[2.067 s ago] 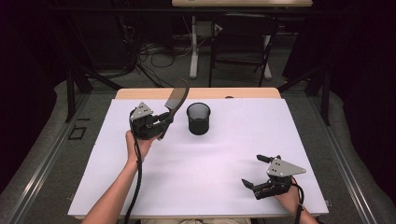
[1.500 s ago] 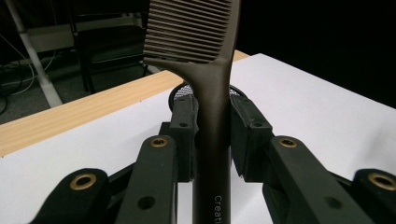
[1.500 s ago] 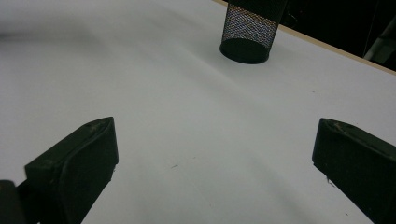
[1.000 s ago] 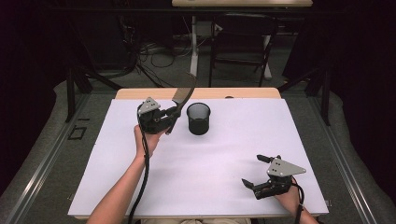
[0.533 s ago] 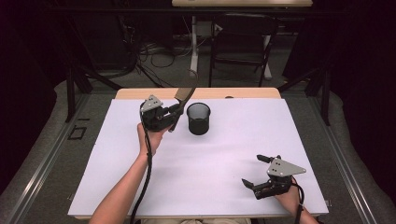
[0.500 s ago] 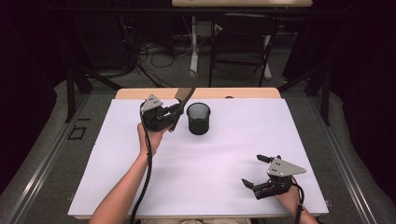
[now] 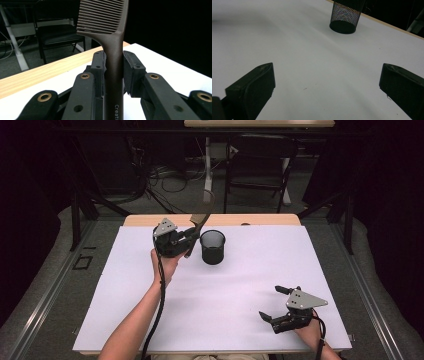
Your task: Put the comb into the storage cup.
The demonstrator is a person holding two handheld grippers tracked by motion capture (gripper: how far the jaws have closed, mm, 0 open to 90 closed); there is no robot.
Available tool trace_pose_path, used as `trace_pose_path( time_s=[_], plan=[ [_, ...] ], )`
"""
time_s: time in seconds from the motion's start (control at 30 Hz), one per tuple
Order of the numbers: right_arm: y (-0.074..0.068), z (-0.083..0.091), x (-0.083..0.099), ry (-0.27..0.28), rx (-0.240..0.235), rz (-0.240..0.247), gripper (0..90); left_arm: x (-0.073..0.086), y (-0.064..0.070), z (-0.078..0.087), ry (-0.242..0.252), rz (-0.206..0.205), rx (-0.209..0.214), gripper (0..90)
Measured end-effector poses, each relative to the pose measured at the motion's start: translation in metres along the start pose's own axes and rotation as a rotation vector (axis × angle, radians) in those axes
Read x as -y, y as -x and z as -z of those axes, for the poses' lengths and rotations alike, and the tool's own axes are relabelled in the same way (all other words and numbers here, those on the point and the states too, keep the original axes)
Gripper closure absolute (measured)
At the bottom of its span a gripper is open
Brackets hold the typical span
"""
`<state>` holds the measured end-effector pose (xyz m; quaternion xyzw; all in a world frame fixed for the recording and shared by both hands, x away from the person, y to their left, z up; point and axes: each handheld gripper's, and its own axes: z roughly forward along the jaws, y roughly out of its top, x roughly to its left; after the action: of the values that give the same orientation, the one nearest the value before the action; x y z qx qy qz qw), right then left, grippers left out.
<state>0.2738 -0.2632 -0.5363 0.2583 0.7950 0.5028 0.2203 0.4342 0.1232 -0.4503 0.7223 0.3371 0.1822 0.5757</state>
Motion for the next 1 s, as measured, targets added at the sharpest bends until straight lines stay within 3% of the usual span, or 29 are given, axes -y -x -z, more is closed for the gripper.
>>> trace_pose_path(
  time_s=[1.0],
  plan=[
    [0.0, 0.0, 0.0, 0.002, 0.0, 0.001, 0.0, -0.005, 0.003, -0.022, 0.051, 0.019, 0.018, 72.2]
  ],
)
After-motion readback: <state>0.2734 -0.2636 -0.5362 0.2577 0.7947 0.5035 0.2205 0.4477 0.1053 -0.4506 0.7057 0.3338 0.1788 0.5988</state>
